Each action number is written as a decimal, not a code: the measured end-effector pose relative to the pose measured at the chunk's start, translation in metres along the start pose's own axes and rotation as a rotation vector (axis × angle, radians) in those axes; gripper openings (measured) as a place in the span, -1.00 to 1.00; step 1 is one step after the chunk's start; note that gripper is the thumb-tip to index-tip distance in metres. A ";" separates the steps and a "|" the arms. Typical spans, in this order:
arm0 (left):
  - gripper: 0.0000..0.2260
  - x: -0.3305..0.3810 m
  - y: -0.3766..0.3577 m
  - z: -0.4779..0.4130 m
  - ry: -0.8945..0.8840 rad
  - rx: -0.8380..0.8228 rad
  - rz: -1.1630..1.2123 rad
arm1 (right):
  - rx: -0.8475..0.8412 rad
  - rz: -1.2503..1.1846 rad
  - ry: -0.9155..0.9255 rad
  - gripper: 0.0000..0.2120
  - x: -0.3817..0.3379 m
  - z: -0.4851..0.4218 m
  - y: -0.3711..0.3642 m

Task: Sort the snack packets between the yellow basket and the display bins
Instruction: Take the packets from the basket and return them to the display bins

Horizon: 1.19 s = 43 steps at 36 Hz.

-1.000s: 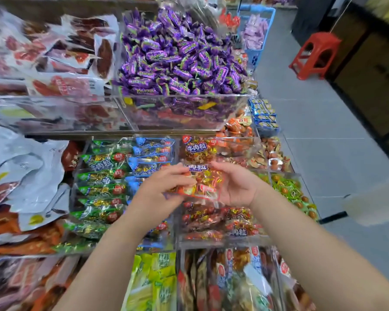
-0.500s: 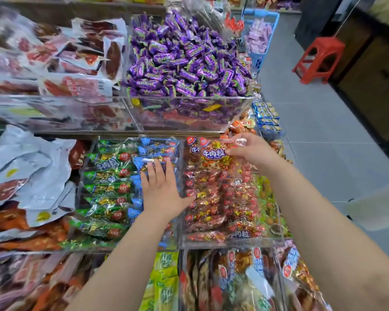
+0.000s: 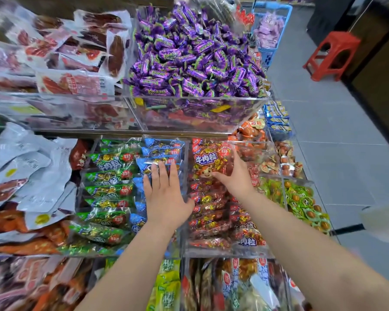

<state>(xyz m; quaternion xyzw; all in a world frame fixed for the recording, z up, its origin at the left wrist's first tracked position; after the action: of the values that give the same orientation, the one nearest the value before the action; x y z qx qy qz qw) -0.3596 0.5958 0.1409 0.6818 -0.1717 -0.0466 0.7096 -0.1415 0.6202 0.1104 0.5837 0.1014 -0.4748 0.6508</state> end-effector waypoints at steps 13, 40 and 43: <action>-0.07 -0.001 -0.002 -0.002 0.010 0.001 -0.007 | 0.053 -0.010 -0.003 -0.08 -0.006 0.000 -0.003; -0.87 0.211 -0.094 0.176 -0.513 -0.569 0.660 | 0.129 -0.683 -0.663 -0.86 0.276 0.284 0.054; -0.88 0.230 -0.145 0.238 -0.702 -0.844 0.454 | 0.138 -0.691 -0.900 -0.79 0.354 0.355 0.023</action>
<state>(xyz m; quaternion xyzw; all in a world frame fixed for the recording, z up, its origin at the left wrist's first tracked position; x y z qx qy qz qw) -0.1925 0.2905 0.0423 0.2307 -0.5043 -0.1808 0.8123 -0.0868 0.1364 -0.0116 0.2981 -0.0322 -0.8674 0.3972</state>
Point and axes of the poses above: each hand's wrist, its own z-axis away from the middle knuckle, its own y-axis out of the back of the hand, x = y × z, the point moved 10 cm from there along -z, towards the middle knuckle, and after that the axes turned 11 degrees about -y, right-handed, at the moved point
